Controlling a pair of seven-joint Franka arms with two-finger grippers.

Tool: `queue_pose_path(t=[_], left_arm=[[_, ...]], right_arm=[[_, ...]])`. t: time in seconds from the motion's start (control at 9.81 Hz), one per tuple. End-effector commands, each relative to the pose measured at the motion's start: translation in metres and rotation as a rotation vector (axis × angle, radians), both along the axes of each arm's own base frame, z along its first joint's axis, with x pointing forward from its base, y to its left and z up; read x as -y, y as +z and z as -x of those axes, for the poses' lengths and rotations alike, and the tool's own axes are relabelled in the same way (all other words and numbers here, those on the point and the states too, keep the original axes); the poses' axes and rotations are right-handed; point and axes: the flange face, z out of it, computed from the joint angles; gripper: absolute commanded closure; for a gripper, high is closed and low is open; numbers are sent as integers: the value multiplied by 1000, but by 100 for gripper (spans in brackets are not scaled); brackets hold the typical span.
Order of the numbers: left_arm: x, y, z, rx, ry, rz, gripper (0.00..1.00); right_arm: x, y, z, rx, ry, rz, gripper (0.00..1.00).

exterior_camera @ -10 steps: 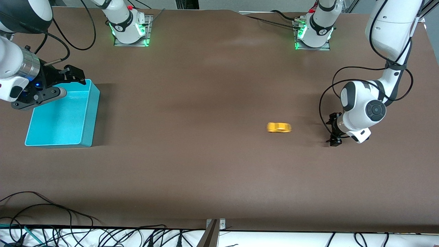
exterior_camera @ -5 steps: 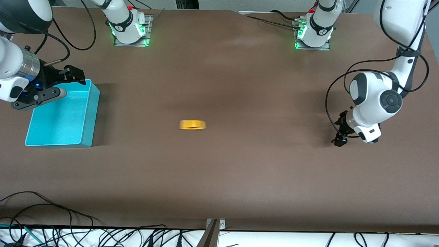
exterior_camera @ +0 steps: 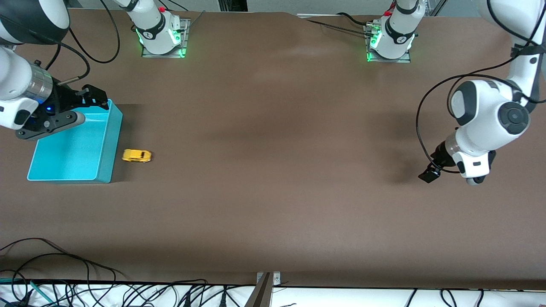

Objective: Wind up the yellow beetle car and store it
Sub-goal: 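Grasp the car beside the bin with the right gripper while the left gripper rests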

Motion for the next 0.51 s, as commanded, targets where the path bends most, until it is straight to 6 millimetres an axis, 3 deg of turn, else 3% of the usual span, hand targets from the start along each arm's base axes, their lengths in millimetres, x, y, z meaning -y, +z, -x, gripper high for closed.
queue_pose_path(t=[0.0, 0.41], left_arm=[[-1, 37, -11, -15, -175, 15, 0], [4, 95, -17, -40, -476, 14, 0]], right_arm=[[-15, -9, -15, 24, 29, -6, 0], [-32, -39, -37, 63, 76, -8, 0]])
